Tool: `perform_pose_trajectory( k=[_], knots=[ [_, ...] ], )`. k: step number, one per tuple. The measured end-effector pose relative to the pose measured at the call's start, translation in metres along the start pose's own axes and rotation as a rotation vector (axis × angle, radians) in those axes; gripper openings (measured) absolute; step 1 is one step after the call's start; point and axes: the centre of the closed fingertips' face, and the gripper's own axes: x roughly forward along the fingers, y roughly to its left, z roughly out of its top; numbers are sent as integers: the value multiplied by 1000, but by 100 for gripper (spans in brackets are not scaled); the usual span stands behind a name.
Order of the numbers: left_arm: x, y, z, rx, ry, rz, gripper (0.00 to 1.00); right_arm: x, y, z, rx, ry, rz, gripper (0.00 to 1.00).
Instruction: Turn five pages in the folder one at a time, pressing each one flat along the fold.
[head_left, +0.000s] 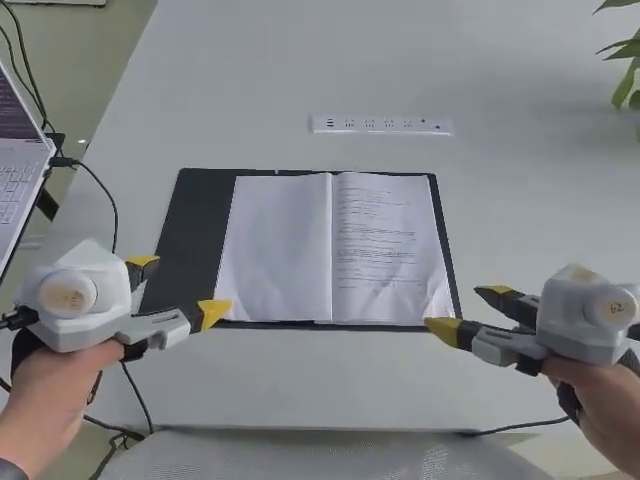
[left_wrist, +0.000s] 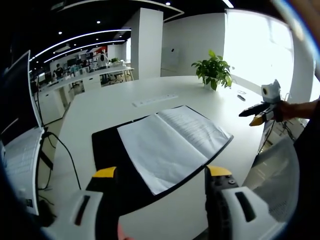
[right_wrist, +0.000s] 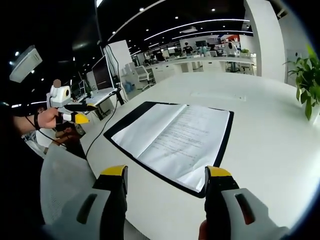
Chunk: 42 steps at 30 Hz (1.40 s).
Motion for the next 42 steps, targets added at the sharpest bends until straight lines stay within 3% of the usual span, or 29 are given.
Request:
perform_pose_trajectory(
  k=[10, 20, 30, 42],
  knots=[
    [24, -18, 12, 40, 5, -64, 69, -10, -2, -6, 51, -22, -28, 61],
    [59, -49, 29, 104, 14, -166, 69, -26, -11, -12, 104, -48, -67, 62],
    [97, -93, 49, 151, 8, -276, 71, -32, -16, -12, 145, -71, -78, 63],
    [139, -150, 61, 211, 9, -398, 73, -32, -22, -12, 169, -72, -67, 61]
  ],
)
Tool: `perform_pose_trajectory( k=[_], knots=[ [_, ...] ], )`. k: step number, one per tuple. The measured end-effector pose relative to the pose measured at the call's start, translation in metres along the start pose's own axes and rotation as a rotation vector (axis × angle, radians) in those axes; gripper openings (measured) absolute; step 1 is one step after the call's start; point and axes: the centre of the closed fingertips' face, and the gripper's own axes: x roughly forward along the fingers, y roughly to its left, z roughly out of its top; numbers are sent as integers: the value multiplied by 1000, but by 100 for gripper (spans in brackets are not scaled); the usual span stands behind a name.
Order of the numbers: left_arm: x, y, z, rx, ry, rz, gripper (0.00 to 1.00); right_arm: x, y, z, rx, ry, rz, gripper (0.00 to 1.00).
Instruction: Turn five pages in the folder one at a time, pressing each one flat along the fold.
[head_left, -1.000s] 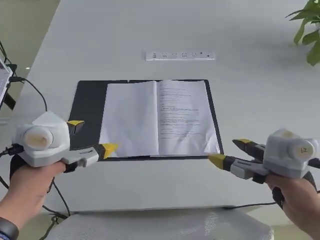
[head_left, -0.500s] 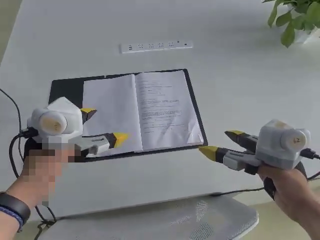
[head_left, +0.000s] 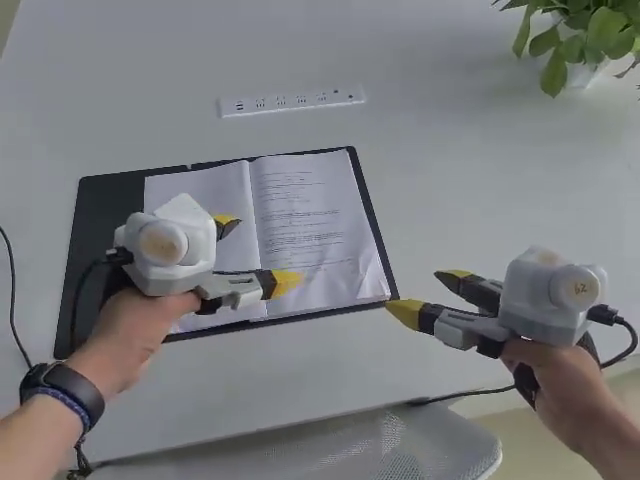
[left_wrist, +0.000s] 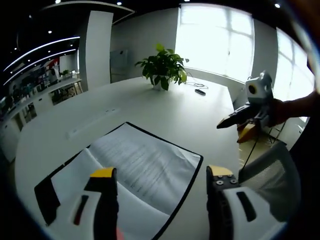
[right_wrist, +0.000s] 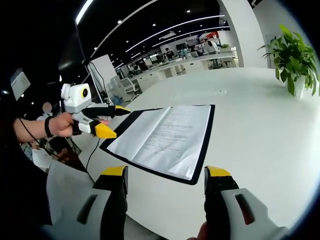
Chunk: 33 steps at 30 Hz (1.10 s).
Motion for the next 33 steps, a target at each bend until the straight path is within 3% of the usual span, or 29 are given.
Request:
perform_pose_trajectory(
  k=[6, 13, 18, 20, 25, 30, 33],
  knots=[
    [33, -19, 3, -2, 7, -66, 74, 0, -1, -2, 10, 8, -1, 62],
    [74, -34, -8, 5, 41, -124, 73, -4, -3, -6, 35, 5, -3, 63],
    [96, -37, -18, 23, 64, -107, 71, -4, -4, -7, 47, 7, -1, 63],
    [106, -39, -19, 9, 56, -112, 71, -4, -2, -8, 50, 9, 5, 63],
    [125, -41, -28, -12, 82, -101, 69, -5, -2, -13, 46, 31, 7, 63],
    [138, -41, -43, -1, 128, -72, 70, -6, -5, -12, 59, 30, 5, 63],
    [141, -37, -57, 24, 176, -48, 70, -7, -6, -12, 62, 32, 8, 62]
  ],
)
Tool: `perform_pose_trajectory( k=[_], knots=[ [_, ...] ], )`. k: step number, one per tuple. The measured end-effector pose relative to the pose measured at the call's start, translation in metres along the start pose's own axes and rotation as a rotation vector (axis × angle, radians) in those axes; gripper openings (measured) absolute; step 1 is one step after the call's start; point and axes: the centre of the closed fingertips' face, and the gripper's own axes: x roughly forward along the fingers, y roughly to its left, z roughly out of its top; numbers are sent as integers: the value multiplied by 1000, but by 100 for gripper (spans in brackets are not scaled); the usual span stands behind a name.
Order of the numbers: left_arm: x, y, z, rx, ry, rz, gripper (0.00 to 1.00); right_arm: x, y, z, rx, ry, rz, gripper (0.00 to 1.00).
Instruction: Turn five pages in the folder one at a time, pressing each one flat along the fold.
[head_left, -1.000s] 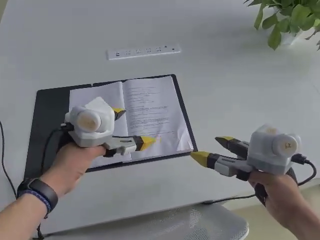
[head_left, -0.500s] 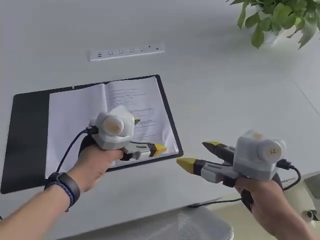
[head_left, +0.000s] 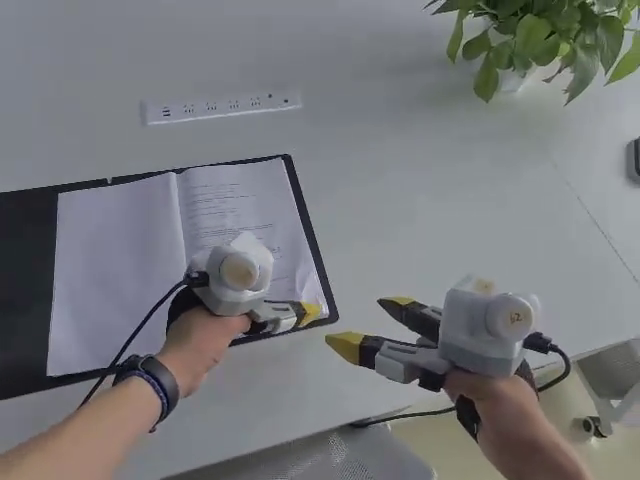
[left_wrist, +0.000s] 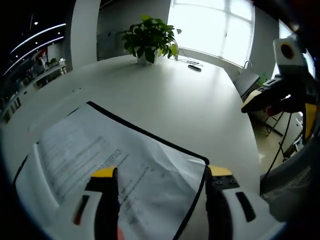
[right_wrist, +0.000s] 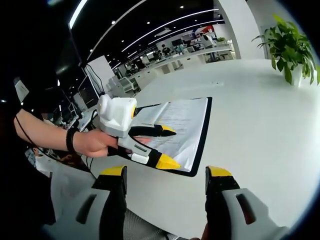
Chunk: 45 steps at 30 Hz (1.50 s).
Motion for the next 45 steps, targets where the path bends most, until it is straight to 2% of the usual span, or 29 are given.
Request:
perform_pose_trajectory(
  k=[1, 2, 5, 6, 8, 20, 26, 37, 45],
  knots=[
    [0, 2, 1, 35, -6, 18, 68, 0, 0, 0, -1, 4, 2, 62],
    [-1, 0, -1, 47, 2, 12, 68, 0, 0, -1, -4, 8, 4, 62],
    [0, 4, -3, 106, 12, 38, 66, 2, 0, -2, -6, 17, 8, 61],
    [0, 3, -3, 79, 2, 30, 66, 4, 0, -2, -7, 21, 10, 61],
    [-1, 4, -1, 67, -2, 24, 65, 6, -1, -2, -13, 25, 13, 61],
    [-1, 4, -1, 63, -6, 13, 65, 18, -6, 2, -7, 21, 36, 59],
    [-1, 4, -1, 59, -12, 8, 65, 35, -13, 6, -3, 30, 52, 58],
    [-1, 5, -1, 58, -13, 14, 64, 85, -25, 22, 22, 39, 115, 53],
    [0, 5, -1, 62, -13, 17, 64, 106, -29, 17, 67, 59, 144, 50]
  ],
)
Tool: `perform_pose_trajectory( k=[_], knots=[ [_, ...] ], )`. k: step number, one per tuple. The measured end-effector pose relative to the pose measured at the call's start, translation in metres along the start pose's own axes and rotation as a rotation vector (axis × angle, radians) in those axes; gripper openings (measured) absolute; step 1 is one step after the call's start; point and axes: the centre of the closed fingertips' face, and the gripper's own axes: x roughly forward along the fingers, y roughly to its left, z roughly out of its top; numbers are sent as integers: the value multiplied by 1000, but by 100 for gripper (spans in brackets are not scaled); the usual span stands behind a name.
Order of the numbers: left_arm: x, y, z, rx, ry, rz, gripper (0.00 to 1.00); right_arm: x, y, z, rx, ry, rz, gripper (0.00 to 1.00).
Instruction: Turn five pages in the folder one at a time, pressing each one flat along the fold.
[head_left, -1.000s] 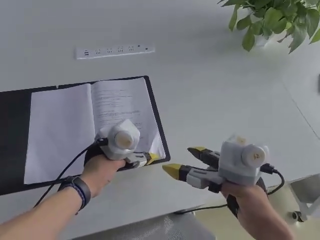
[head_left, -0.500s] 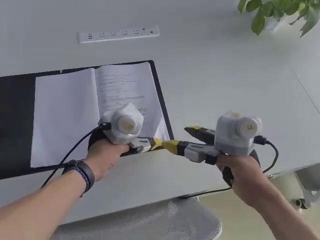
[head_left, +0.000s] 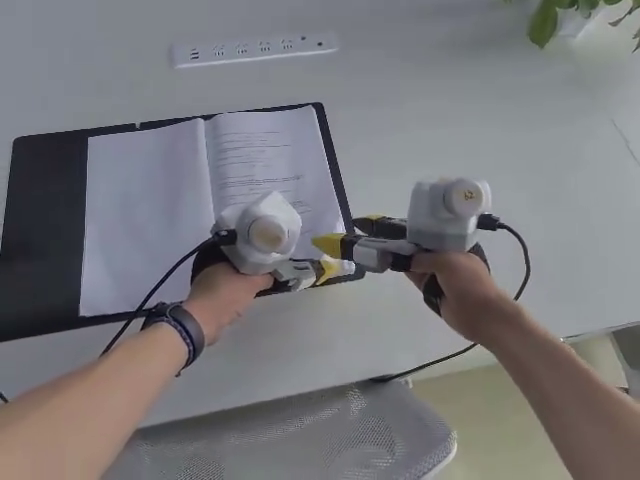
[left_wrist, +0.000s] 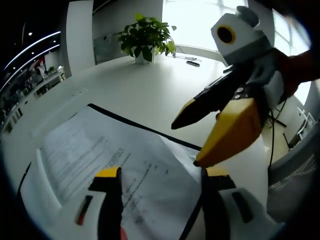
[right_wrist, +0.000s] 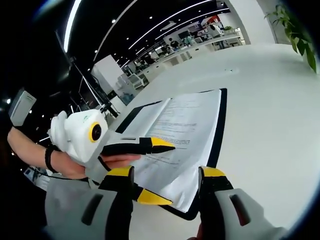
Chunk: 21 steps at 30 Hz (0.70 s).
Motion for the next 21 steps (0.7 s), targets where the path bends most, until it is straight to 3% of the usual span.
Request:
perform_pose_trajectory(
  k=[12, 16, 21],
  knots=[
    [0, 0, 0, -1, 0, 2, 64, 9, -4, -9, 42, 15, 10, 48],
    [0, 0, 0, 1, 0, 3, 64, 10, -7, -9, 53, 10, 16, 43],
    [0, 0, 0, -3, 0, 1, 64, 12, -12, -7, 116, -17, 27, 36]
  ],
)
